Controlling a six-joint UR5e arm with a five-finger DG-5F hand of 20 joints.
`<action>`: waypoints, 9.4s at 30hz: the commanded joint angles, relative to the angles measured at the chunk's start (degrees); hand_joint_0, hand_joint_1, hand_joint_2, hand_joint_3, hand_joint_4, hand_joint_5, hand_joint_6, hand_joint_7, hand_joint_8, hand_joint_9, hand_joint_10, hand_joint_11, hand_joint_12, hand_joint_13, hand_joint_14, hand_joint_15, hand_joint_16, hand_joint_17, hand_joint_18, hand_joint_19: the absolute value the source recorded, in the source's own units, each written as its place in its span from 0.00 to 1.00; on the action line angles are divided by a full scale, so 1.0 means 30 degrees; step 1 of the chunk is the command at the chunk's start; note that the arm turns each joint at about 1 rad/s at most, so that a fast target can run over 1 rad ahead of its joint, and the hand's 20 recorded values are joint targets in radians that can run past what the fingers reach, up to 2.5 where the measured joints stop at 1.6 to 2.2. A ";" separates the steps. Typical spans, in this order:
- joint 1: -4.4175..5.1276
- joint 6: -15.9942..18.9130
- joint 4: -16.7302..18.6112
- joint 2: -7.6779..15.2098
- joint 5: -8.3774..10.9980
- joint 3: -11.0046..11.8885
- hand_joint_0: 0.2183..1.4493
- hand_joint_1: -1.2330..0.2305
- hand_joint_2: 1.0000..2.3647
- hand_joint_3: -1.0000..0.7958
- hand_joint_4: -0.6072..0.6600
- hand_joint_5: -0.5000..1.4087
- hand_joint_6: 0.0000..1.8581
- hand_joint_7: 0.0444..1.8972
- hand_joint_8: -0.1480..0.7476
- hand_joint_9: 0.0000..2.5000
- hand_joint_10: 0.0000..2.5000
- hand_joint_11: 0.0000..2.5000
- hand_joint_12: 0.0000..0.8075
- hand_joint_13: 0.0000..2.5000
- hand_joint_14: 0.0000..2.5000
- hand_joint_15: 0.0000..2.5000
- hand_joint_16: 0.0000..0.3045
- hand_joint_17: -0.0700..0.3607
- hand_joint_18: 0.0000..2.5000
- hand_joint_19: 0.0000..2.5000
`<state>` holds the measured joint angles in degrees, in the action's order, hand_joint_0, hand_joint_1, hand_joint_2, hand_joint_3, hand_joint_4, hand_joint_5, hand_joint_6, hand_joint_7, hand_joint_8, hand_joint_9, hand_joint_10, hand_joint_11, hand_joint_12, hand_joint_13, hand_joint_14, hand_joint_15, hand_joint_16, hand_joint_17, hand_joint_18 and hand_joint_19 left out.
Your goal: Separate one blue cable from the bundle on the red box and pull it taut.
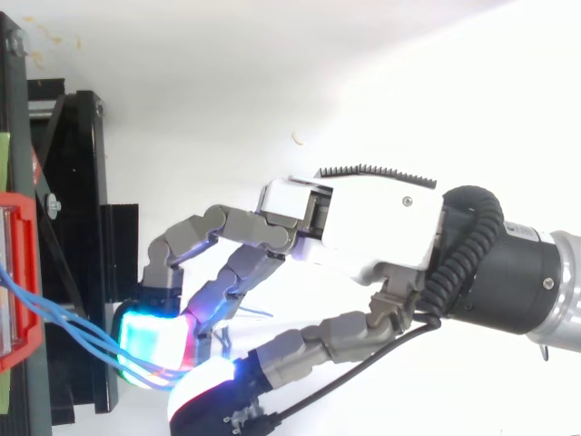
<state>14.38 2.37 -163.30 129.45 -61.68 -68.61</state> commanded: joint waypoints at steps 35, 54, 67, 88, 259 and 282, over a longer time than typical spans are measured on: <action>-0.0018 0.0030 0.0000 0.0006 -0.0005 0.0019 0.46 0.22 0.01 0.38 0.55 0.14 0.47 0.51 0.49 0.31 0.01 0.27 0.43 0.37 0.01 0.19 0.16 0.42 0.31 0.23; 0.0011 0.0235 -0.0030 -0.0023 -0.0005 0.0019 0.33 0.32 0.00 0.31 0.55 0.16 0.46 0.55 0.53 0.36 0.01 0.26 0.46 0.37 0.01 0.19 0.16 0.42 0.32 0.25; 0.0011 0.0235 0.0000 0.0006 -0.0005 0.0019 0.34 0.34 0.01 0.38 0.57 0.17 0.41 0.54 0.52 0.35 0.01 0.26 0.47 0.36 0.01 0.19 0.17 0.43 0.32 0.26; -0.0018 0.0235 0.0000 0.0006 -0.0005 0.0048 0.30 0.38 0.00 0.28 0.60 0.19 0.43 0.59 0.55 0.42 0.01 0.27 0.47 0.38 0.01 0.19 0.17 0.43 0.34 0.27; -0.0868 0.1289 -0.3399 -0.0609 -0.3052 0.0019 0.34 0.42 0.01 0.36 0.70 0.22 0.27 0.62 0.54 0.45 0.01 0.24 0.44 0.32 0.00 0.14 0.17 0.43 0.34 0.26; -0.0692 0.1289 -0.3428 -0.1107 -0.2818 0.0048 0.24 0.31 0.00 0.28 0.63 0.18 0.27 0.61 0.54 0.36 0.01 0.34 0.50 0.30 0.00 0.15 0.18 0.46 0.33 0.25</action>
<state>12.27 6.25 -173.58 126.26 -70.27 -68.49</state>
